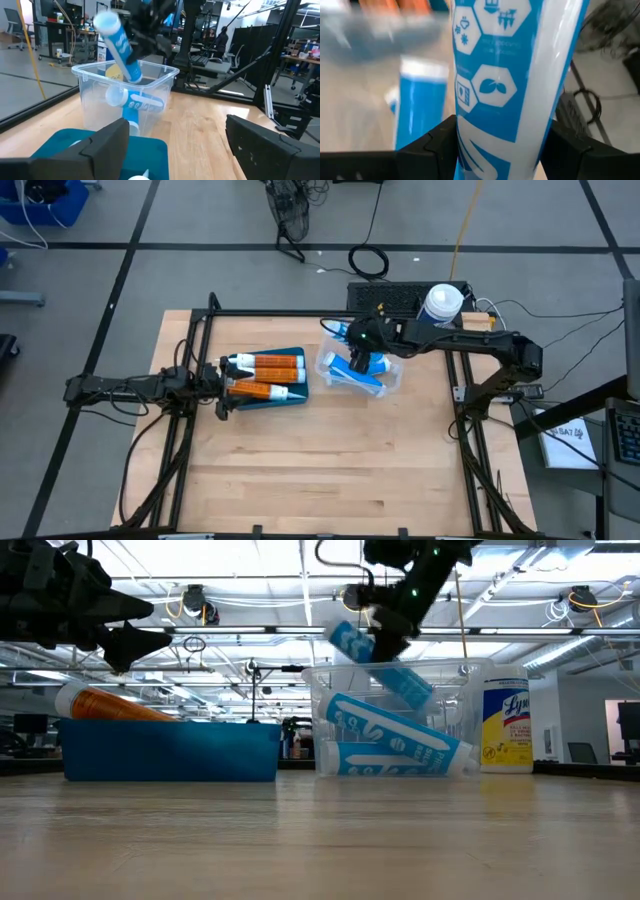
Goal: Pick & place silicon tubes, Sealant and Lysol wipes
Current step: Put the blue sealant into the transparent bin, then return to Home Position
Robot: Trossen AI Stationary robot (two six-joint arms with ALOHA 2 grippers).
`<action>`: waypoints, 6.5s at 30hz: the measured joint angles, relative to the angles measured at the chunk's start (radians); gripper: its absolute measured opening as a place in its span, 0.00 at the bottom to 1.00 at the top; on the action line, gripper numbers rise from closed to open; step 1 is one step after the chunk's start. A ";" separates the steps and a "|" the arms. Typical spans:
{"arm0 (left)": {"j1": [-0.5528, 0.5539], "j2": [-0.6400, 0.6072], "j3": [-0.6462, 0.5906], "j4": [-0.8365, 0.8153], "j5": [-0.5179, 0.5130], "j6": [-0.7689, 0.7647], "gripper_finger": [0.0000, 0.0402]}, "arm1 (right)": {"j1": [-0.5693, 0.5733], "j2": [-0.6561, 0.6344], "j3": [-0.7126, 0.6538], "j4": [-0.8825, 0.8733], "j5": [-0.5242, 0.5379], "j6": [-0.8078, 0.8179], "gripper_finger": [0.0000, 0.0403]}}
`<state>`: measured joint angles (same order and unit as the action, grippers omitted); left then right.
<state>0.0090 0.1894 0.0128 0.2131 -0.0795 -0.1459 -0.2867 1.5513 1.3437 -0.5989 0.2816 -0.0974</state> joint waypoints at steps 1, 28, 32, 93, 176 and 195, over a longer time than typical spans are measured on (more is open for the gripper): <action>0.000 0.000 0.000 0.000 0.000 0.000 0.81 | -0.006 0.000 -0.017 -0.004 -0.002 0.001 0.51; 0.000 0.000 0.000 0.000 0.000 0.000 0.81 | -0.048 -0.002 -0.216 0.068 -0.131 0.061 0.52; 0.000 0.000 0.000 0.000 0.000 0.000 0.79 | -0.048 -0.002 -0.234 0.100 -0.132 0.059 0.52; 0.000 0.000 -0.001 0.000 0.000 0.000 0.79 | -0.026 -0.989 -0.872 0.614 -0.152 0.108 0.73; 0.000 0.000 0.000 0.000 0.000 0.000 0.80 | -0.026 -1.489 -1.330 0.717 -0.152 0.187 0.73; 0.000 0.000 0.000 0.000 0.000 0.000 0.81 | -0.026 -1.489 -1.330 0.717 -0.152 0.187 0.73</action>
<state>0.0090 0.1894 0.0124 0.2133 -0.0799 -0.1459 -0.3126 0.0623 0.0139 0.1184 0.1299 0.0898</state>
